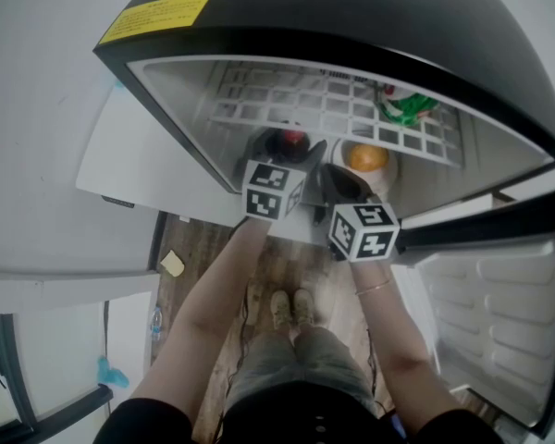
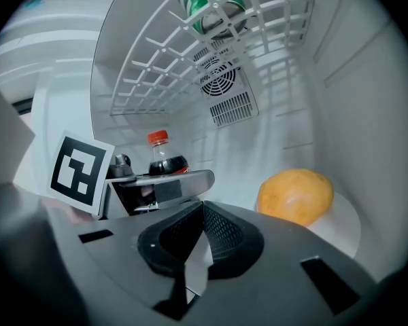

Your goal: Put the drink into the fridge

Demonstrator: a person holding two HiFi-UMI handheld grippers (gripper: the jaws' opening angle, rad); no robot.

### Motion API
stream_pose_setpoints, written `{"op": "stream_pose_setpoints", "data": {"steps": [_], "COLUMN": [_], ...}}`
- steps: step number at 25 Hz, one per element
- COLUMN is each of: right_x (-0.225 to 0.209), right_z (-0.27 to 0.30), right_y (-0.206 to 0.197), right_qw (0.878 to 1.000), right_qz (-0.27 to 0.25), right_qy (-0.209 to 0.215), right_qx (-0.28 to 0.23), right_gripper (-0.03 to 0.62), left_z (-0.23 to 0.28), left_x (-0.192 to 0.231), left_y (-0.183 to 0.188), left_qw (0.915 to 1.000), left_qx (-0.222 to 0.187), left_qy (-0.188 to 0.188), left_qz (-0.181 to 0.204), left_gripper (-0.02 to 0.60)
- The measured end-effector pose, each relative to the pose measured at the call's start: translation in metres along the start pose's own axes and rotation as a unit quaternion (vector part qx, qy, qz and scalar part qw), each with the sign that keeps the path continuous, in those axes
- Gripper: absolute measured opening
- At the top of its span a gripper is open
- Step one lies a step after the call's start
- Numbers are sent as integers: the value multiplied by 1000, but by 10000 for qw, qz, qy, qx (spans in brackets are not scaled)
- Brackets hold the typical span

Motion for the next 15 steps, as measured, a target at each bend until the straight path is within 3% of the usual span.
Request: {"op": "stream_pose_setpoints", "data": {"steps": [15], "right_x": [16], "right_z": [-15], "right_y": [14], "right_qw": [9998], "right_qz": [-37], "right_qy": [72], "right_qx": [-153], "right_gripper": [9], "left_z": [-33], "left_x": [-3], "left_y": [9], "left_qw": [9998], "left_qx": [45], "left_qy": [200], "left_qz": [-34], "left_gripper": [365]}}
Point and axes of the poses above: the fingertips, and each gripper's own axes: z forward along the fingers, x to its left, y out of its top, the point moved 6 cm from there along -z, backward along the fingers, and after that the axes turned 5 degrees about -x, right-handed, at the moved point
